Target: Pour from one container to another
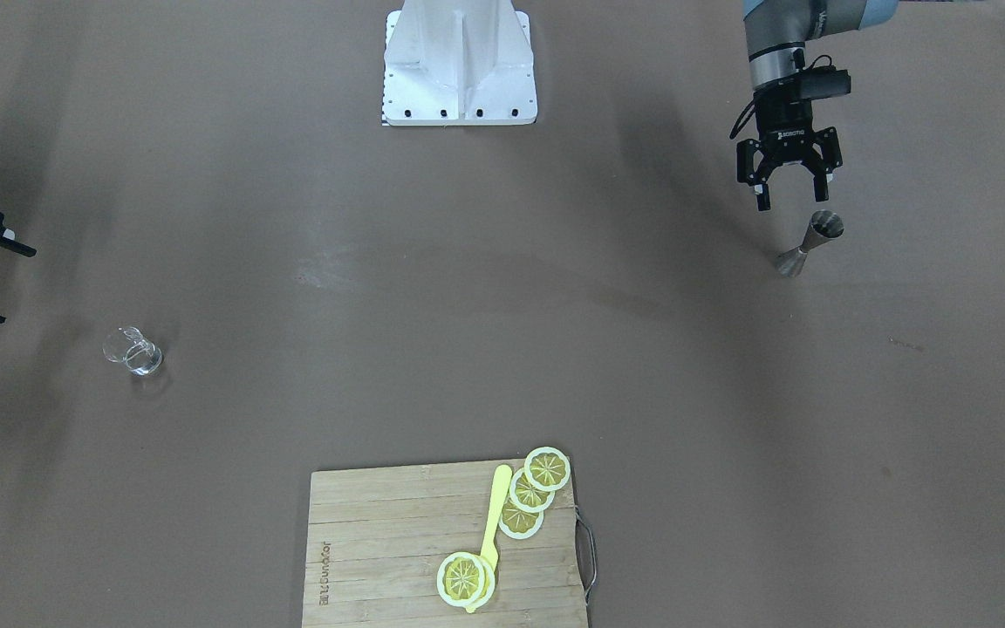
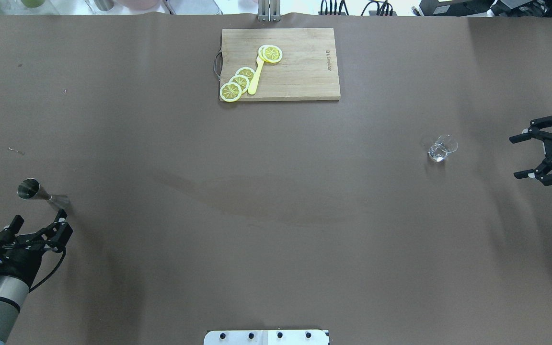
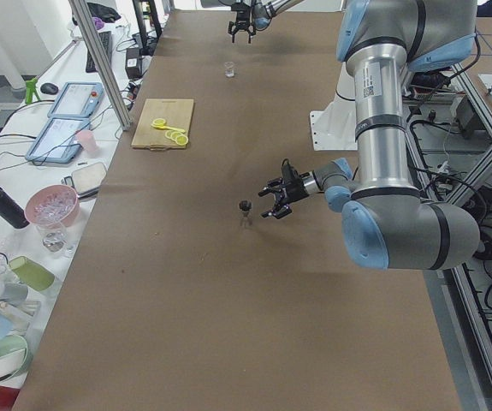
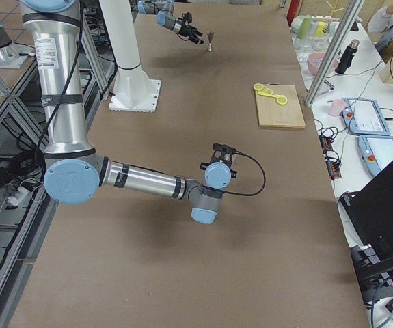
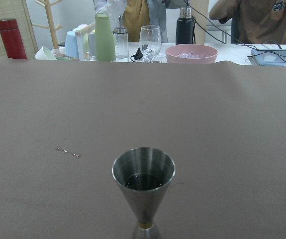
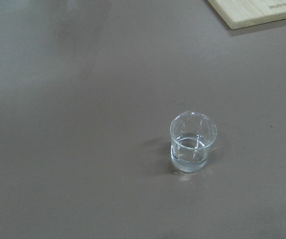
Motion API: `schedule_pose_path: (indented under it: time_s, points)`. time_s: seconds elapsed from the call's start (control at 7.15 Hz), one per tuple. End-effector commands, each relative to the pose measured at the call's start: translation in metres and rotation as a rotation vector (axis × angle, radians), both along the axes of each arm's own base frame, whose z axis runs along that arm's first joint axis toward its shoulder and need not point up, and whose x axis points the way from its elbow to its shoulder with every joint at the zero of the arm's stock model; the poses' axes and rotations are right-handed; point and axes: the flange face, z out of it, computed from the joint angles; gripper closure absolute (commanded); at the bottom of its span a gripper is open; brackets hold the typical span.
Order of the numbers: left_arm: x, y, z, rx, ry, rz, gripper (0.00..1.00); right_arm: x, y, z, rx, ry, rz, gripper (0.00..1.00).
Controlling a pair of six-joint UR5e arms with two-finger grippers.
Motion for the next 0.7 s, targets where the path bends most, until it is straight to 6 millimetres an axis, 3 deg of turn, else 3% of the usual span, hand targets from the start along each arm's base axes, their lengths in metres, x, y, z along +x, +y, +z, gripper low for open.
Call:
schedule_pose_path:
  time_s: [0.0, 0.28, 0.56]
  points:
    - [0.005, -0.003, 0.015, 0.061, -0.035, -0.034, 0.02, -0.012, -0.009, 0.005, 0.032, 0.011, -0.012, 0.01]
    - [0.005, -0.006, 0.025, 0.098, -0.062, -0.054, 0.02, -0.023, -0.030, 0.003, 0.036, 0.027, 0.028, 0.01]
    - [0.028, -0.008, 0.029, 0.104, -0.022, -0.079, 0.03, -0.027, -0.039, 0.001, -0.049, 0.035, 0.103, 0.01]
